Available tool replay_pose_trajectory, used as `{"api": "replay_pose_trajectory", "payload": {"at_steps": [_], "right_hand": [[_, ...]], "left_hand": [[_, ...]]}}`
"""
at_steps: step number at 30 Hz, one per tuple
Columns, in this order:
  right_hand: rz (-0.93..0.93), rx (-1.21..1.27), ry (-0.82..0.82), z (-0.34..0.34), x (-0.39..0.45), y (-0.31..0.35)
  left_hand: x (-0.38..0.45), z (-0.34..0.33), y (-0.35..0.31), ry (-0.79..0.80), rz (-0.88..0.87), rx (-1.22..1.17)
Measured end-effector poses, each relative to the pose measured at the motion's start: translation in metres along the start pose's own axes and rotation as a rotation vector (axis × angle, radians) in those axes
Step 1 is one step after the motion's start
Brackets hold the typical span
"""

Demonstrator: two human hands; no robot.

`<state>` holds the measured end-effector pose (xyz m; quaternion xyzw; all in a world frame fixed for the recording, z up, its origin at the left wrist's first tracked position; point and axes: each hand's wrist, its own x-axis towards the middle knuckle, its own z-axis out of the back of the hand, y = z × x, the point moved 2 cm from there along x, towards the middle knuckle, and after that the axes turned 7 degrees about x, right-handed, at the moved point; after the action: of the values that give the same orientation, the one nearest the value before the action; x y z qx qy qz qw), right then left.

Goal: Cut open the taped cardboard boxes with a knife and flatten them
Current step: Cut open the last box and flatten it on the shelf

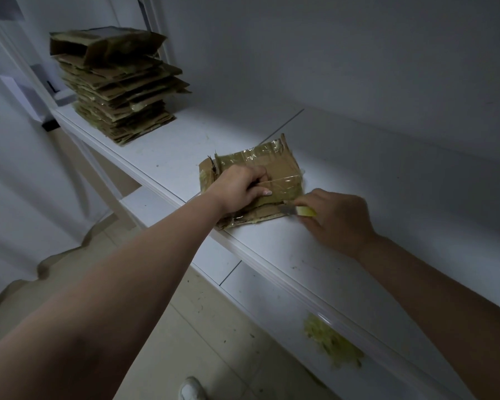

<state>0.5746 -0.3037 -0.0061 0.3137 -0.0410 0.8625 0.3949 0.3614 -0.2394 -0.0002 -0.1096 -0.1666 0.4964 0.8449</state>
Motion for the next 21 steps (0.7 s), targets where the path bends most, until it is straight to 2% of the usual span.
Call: {"api": "replay_pose_trajectory", "payload": {"at_steps": [6,12,16,21], "right_hand": [[0.100,-0.043,0.082,-0.022,0.003,0.005],[0.172,-0.292,0.191,-0.032,0.017,0.012],[0.235,-0.371,0.151,-0.034,0.020,0.017],[0.221,-0.386,0.106,-0.040,0.005,0.024]], "left_hand": [[-0.002,0.001,-0.002,0.005,-0.007,-0.009],[-0.003,0.004,-0.002,-0.013,-0.025,0.000],[-0.004,0.001,-0.002,-0.018,0.003,0.018],[-0.007,0.005,0.008,-0.038,0.080,0.045]]}}
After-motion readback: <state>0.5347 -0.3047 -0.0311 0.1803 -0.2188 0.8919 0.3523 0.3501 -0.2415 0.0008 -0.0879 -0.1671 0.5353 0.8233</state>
